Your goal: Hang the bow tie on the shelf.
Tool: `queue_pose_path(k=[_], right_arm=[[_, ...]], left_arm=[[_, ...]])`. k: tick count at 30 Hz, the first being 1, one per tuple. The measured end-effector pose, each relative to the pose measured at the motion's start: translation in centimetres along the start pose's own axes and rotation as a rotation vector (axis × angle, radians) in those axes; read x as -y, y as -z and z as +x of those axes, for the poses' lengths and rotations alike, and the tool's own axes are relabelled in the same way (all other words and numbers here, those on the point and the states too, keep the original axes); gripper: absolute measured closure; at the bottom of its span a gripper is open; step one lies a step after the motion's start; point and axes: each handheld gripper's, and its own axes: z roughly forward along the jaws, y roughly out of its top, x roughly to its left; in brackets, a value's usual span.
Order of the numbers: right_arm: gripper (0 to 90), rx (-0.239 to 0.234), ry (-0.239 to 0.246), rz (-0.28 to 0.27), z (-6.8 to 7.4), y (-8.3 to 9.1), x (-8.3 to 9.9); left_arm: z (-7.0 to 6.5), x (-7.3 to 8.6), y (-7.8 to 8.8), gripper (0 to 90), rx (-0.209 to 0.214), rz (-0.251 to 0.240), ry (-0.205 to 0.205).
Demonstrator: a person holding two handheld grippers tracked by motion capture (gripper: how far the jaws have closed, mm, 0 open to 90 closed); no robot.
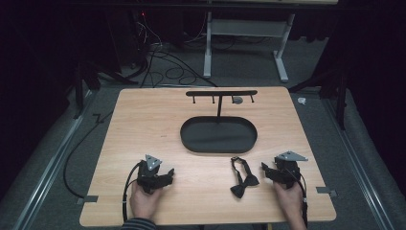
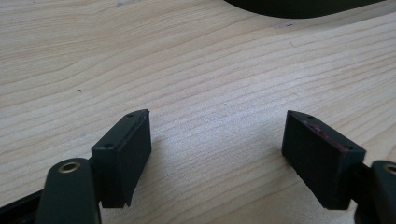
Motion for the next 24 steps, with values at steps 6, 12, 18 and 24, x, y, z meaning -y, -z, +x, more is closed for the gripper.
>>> queue_pose_path(k=[6,12,18,24], right_arm=[[40.4,0.004,0.003,0.001,0.08,-0.04,-0.02],[39.6,0.004,0.004,0.001,0.09,-0.07,-0.06],[36.0,0.020,-0.008,0.006,0.10,-0.08,-0.07],[40.0,-0.015,-0.040,0.006,-0.01,0.46,-0.11]], left_arm=[[0.00,0.00,0.00,24.4,0.001,0.000,0.002],[0.03,0.00,0.01,24.3,0.003,-0.001,0.004],[0.03,0.00,0.01,24.3,0.004,0.000,0.004],[0.02,-0.01,-0.01,24.3,0.003,0.000,0.001]])
